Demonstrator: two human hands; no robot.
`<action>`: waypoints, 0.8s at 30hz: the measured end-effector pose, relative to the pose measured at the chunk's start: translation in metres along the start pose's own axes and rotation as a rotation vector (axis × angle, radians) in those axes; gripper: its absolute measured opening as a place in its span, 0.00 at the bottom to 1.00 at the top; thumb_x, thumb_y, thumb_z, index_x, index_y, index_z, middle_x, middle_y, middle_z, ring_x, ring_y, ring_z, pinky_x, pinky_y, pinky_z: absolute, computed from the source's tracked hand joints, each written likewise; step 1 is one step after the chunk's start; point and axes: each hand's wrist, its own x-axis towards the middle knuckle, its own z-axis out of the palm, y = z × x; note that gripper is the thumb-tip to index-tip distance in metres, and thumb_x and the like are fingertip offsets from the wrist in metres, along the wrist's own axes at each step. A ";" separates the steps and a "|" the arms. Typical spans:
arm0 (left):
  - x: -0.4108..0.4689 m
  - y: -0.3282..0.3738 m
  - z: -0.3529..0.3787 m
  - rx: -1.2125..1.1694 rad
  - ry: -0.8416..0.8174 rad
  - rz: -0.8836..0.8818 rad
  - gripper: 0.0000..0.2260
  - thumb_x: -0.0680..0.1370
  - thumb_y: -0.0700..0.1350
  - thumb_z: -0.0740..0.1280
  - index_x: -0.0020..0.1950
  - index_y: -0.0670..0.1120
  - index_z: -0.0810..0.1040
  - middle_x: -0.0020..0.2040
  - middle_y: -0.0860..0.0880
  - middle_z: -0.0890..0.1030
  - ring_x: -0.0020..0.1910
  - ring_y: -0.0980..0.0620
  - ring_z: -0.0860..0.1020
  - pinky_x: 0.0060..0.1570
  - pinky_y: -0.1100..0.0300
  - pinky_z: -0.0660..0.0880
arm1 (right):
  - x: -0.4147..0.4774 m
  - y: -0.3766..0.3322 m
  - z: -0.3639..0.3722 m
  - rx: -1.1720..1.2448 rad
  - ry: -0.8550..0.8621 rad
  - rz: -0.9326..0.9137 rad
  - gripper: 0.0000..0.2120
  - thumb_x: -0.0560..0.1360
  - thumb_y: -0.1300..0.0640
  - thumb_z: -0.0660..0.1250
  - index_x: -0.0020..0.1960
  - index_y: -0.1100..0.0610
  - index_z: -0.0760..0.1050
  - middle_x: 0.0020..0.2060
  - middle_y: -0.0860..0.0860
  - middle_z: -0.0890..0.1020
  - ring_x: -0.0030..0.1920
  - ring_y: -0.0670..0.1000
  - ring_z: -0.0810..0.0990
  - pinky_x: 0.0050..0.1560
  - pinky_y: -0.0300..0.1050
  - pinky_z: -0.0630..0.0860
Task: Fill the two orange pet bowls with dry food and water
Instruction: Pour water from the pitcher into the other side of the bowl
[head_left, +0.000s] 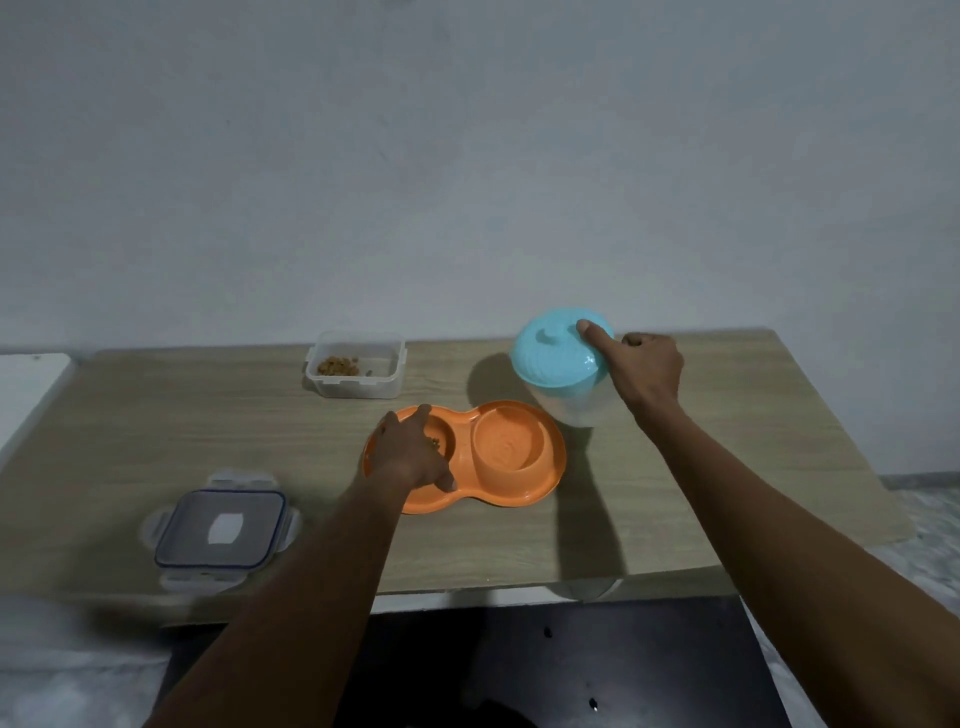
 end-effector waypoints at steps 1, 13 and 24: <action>0.001 -0.001 0.001 0.000 0.007 0.001 0.58 0.57 0.49 0.84 0.79 0.57 0.52 0.79 0.40 0.52 0.77 0.39 0.56 0.70 0.43 0.66 | 0.004 -0.002 0.008 0.029 -0.011 0.009 0.35 0.61 0.31 0.76 0.30 0.64 0.73 0.26 0.55 0.69 0.29 0.51 0.67 0.34 0.48 0.63; 0.004 -0.006 0.005 -0.013 0.056 0.033 0.58 0.57 0.50 0.83 0.79 0.57 0.53 0.80 0.40 0.50 0.78 0.37 0.53 0.71 0.41 0.62 | 0.045 -0.012 0.084 0.247 -0.116 0.179 0.28 0.67 0.35 0.76 0.30 0.57 0.69 0.30 0.52 0.71 0.33 0.50 0.69 0.37 0.48 0.67; -0.003 -0.008 0.003 -0.049 0.028 0.041 0.57 0.59 0.52 0.82 0.79 0.59 0.51 0.81 0.44 0.46 0.79 0.40 0.47 0.72 0.40 0.57 | -0.017 0.037 0.081 0.054 -0.058 0.305 0.36 0.69 0.24 0.60 0.64 0.50 0.73 0.62 0.54 0.79 0.64 0.58 0.76 0.68 0.63 0.71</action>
